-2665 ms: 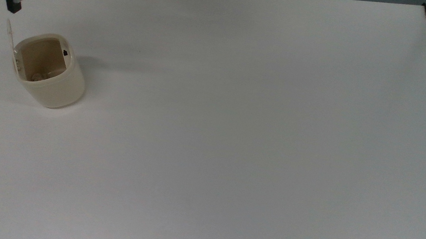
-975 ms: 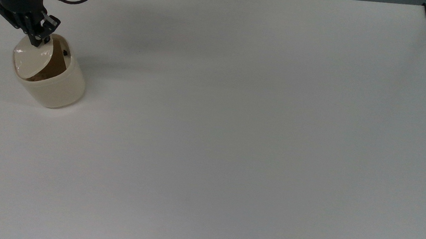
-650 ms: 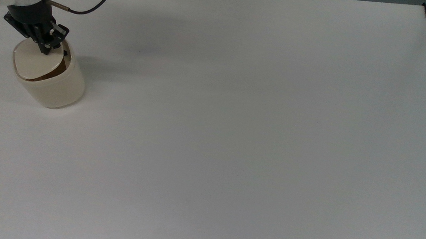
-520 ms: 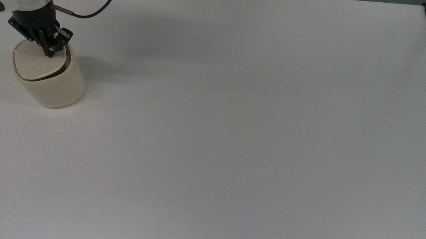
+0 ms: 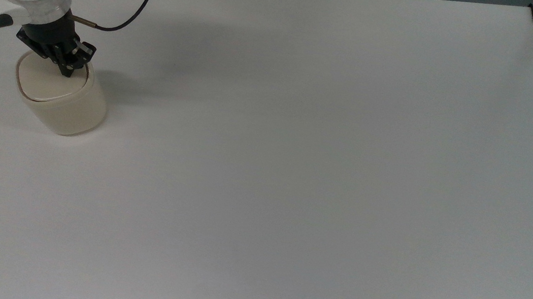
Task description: Close the trash bin
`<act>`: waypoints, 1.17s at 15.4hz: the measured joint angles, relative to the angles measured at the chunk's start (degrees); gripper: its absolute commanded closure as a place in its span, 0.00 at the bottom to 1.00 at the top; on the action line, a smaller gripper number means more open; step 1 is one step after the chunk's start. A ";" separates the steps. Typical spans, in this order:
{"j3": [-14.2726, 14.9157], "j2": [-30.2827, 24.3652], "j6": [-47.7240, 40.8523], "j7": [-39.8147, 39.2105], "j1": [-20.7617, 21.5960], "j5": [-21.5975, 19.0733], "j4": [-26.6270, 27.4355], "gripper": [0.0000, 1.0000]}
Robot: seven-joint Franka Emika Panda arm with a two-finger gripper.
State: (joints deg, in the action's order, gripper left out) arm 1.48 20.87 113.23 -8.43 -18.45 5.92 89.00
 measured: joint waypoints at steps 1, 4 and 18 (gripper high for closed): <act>0.00 0.00 0.00 0.00 0.00 0.00 -0.03 1.00; -0.04 -0.87 -0.04 -0.01 0.70 0.00 -0.85 1.00; -0.19 -15.42 -22.63 2.14 20.88 -0.10 -2.53 0.67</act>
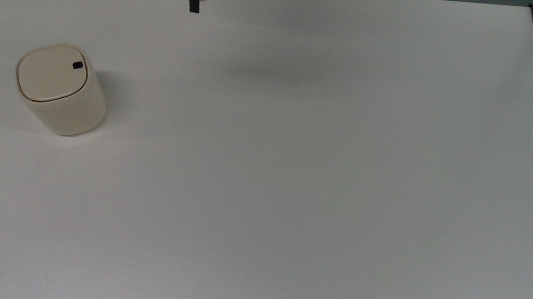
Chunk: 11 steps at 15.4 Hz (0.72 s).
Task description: Close the trash bin
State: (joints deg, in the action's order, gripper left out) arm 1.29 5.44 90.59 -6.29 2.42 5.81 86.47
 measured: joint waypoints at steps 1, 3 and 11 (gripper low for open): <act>0.01 -0.30 -0.44 0.70 0.77 0.00 0.05 0.43; 0.03 -0.47 -0.63 1.73 1.55 0.00 0.12 0.00; 0.61 -0.51 -0.63 3.19 1.47 0.01 0.40 0.00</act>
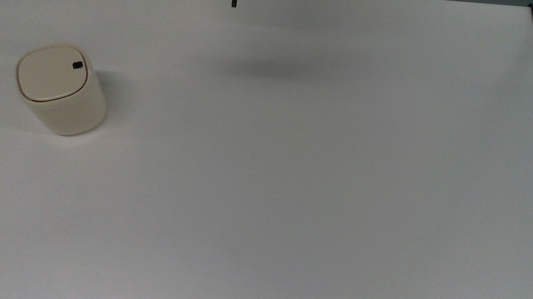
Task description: Close the trash bin
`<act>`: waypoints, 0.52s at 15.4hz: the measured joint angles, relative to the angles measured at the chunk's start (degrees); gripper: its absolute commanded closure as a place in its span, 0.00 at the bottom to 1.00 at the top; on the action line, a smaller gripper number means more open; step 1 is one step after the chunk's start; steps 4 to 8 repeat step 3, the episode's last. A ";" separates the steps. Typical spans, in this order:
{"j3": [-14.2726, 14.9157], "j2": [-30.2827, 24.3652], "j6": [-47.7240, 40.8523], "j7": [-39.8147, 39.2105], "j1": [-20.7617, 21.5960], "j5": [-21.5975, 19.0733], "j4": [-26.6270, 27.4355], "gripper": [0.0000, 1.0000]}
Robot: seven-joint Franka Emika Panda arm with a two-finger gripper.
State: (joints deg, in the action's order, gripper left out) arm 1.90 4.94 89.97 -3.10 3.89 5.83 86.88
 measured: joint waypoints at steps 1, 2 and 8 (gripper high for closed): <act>0.13 -0.02 0.00 0.57 -0.08 0.00 0.00 0.00; 0.27 -0.03 0.00 0.89 -0.13 0.00 0.00 0.00; 0.35 -0.04 0.00 1.13 -0.16 0.00 0.00 0.00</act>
